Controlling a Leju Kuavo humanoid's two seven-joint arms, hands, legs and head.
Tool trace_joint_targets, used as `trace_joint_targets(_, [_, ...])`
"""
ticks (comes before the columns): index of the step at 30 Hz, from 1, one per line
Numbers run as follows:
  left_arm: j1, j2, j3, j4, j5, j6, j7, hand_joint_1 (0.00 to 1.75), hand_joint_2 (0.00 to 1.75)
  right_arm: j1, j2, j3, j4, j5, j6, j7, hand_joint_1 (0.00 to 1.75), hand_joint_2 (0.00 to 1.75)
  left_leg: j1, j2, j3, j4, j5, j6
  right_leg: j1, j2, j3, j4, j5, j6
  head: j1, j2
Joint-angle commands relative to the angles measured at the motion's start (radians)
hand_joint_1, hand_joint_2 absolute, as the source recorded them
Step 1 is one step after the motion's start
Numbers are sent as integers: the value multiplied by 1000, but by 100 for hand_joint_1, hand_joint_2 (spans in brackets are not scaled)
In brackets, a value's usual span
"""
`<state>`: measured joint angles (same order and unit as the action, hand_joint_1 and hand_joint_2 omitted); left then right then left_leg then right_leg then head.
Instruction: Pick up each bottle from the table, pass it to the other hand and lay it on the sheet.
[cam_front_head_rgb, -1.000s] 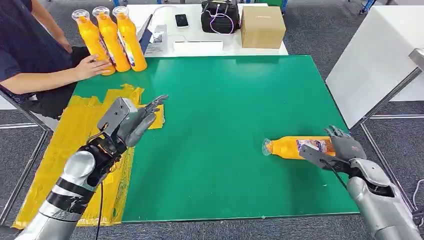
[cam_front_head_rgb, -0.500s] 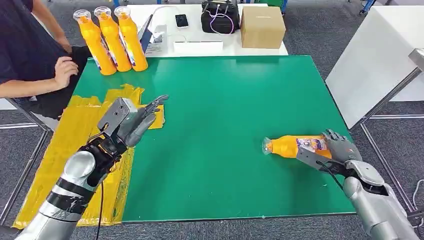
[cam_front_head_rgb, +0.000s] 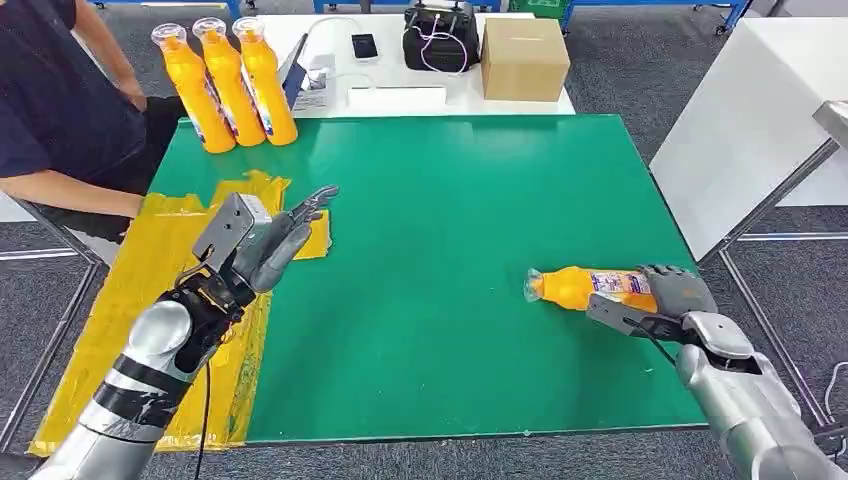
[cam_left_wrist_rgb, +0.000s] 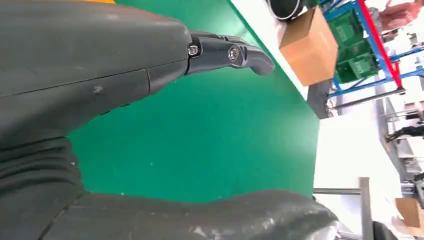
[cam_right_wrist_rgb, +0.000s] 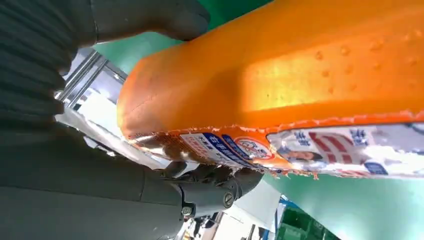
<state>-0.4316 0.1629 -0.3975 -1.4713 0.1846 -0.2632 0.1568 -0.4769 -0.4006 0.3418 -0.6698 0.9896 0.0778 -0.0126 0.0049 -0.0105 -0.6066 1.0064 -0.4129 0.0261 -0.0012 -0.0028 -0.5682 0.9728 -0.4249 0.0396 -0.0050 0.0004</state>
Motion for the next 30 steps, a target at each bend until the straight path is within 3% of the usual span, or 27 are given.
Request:
trace_joint_targets(1, [-53, -17, -25, 61, 12, 2, -14, 0, 0, 67, 20, 97, 129, 12, 46, -11, 175, 175, 2, -3, 3, -1, 0, -1, 2, -4, 5, -3, 0, 0, 0, 0])
trace_joint_targets(9, [-108, -63, -47, 63, 52, -6, 12, 0, 0, 108, 0, 146, 82, 21, 125, -19, 175, 175, 2, -8, 9, -3, 1, -1, 2, -8, 11, -5, 0, 0, 0, 0])
trace_joint_targets(12, [-56, -37, -38, 60, 49, 17, 5, 0, 0, 132, 5, 88, 51, -48, 110, 6, 175, 175, 3, -7, 11, -3, 1, -1, 2, -7, 14, -6, 0, 0, 0, 0])
trace_joint_targets(15, [28, -27, -2, 33, 77, 20, -10, 0, 0, 173, 61, -78, -97, -274, 93, -36, 175, 175, 2, -3, 14, -5, 1, -1, 2, -3, 15, -8, 1, 0, 0, 0])
trace_joint_targets(18, [98, -34, 27, -15, 122, 23, -13, 0, 0, 266, 133, -231, -446, -597, 132, -3, 175, 175, 2, 1, 14, -7, 1, -2, 1, 0, 14, -8, 2, -1, 0, 0])
trace_joint_targets(21, [100, -39, 21, -24, 125, 33, -13, 0, 0, 297, 137, -242, -547, -695, 147, 30, 175, 175, 2, 3, 12, -2, -2, -1, 2, 2, 24, -3, 0, -1, 0, 0])
trace_joint_targets(23, [107, -60, 21, -34, 148, 47, -22, 0, 0, 328, 184, -313, -653, -913, 161, -43, 175, 175, 1, 4, 10, 0, -2, -1, 1, 4, 21, -1, 1, -1, 0, 0])
trace_joint_targets(24, [114, -74, 18, -44, 160, 55, -29, 0, 0, 345, 197, -322, -735, -986, 164, -30, 175, 175, 1, 3, 9, -1, -2, -2, 1, 3, 19, -1, 1, -1, 0, 0])
trace_joint_targets(27, [128, -99, 6, -65, 187, 81, -45, 0, 0, 365, 220, -330, -849, -1100, 158, -40, 175, 175, 0, 1, 2, 0, -1, -1, 0, 2, 12, 1, 0, -1, 0, 0])
trace_joint_targets(30, [131, -103, -9, -74, 197, 92, -48, 0, 0, 365, 218, -309, -878, -1093, 138, -39, 175, 175, -1, 0, -7, 1, 2, -1, -1, 0, 3, 4, 0, 0, 0, 0])
